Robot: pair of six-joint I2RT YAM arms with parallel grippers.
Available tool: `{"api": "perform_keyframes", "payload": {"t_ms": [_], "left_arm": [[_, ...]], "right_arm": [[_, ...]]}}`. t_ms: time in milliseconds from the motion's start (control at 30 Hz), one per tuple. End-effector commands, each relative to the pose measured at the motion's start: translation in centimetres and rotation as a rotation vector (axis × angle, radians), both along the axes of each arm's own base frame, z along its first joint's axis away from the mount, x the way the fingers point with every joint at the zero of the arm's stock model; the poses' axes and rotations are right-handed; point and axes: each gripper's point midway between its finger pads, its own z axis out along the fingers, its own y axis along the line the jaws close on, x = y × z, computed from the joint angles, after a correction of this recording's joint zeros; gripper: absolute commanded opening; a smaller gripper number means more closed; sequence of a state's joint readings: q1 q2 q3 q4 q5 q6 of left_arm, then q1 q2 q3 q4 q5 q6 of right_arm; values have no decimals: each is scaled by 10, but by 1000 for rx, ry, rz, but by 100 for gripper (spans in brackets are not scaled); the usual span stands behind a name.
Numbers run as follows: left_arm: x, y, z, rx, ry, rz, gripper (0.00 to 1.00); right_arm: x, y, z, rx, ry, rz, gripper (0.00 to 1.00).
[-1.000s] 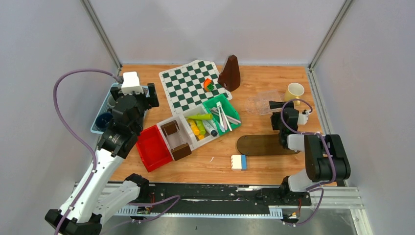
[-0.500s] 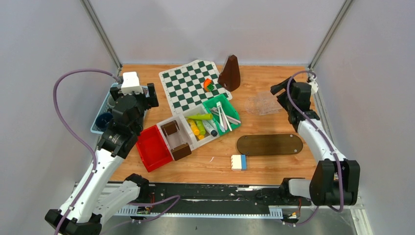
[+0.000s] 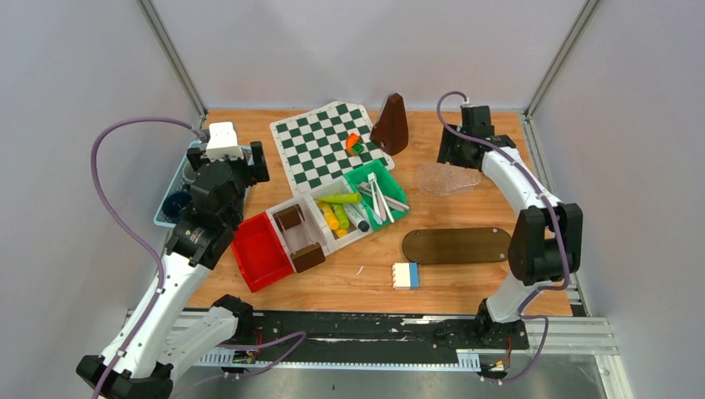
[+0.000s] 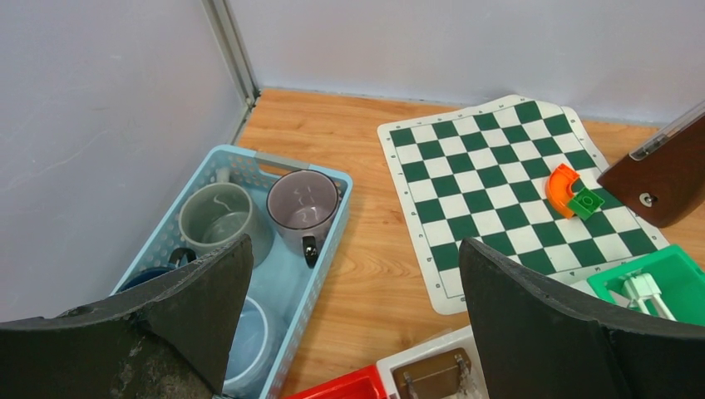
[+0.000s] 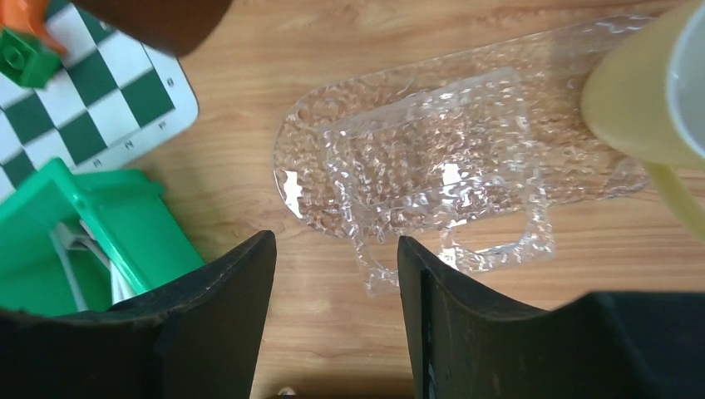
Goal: Prepare toiletry sets of a toothbrush and toothpaste on the tray
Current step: Place the toothpaste holder on the tray.
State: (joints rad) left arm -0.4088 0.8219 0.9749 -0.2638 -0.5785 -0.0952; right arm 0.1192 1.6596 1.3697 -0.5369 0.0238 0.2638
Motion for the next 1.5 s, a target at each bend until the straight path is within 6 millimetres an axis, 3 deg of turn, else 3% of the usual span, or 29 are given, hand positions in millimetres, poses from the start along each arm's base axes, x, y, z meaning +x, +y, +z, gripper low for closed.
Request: {"api": "perform_keyframes", "payload": {"t_ms": [0, 167, 567, 867, 1133, 1467], "left_arm": [[1, 6, 11, 5, -44, 21, 100], [0, 7, 11, 14, -44, 28, 100], [1, 8, 10, 22, -44, 33, 100], [2, 9, 9, 30, -41, 35, 100], [2, 9, 8, 33, -39, 36, 100], [2, 9, 8, 34, -38, 38, 100]], "right_arm": [[0, 8, -11, -131, 67, 105, 55], [5, 8, -31, -186, 115, 112, 50], [14, 0, -56, -253, 154, 120, 35], [21, -10, -54, -315, 135, 94, 20], [24, -14, -52, -309, 126, 31, 13], [29, -33, -50, -307, 120, -83, 7]]}}
